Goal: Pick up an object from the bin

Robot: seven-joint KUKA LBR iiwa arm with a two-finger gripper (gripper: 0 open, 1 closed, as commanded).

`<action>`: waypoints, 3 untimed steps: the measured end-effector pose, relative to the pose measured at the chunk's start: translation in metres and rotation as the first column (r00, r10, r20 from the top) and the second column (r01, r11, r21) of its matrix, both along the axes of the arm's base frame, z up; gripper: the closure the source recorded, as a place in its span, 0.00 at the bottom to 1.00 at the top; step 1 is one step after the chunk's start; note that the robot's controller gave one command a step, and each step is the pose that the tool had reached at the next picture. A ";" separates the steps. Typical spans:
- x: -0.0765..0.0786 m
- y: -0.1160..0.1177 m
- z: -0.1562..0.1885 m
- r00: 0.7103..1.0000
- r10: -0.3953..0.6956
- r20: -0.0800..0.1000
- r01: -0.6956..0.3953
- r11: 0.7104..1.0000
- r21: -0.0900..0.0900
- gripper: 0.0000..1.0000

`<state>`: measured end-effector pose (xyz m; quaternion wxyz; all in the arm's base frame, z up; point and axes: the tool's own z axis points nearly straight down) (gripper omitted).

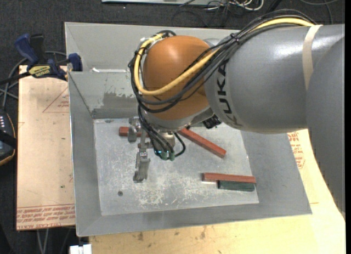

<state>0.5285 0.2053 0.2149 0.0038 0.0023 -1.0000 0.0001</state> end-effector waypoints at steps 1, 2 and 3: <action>-0.030 -0.012 -0.118 0.999 0.051 -0.002 -0.051 0.999 -0.001 0.00; 0.022 -0.097 -0.089 0.962 0.273 0.012 -0.273 0.962 -0.002 0.00; 0.132 -0.141 -0.092 0.936 0.351 0.017 -0.351 0.936 -0.003 0.00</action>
Offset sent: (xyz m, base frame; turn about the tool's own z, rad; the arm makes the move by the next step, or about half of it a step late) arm -0.0272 -0.0115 -0.1133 -0.0520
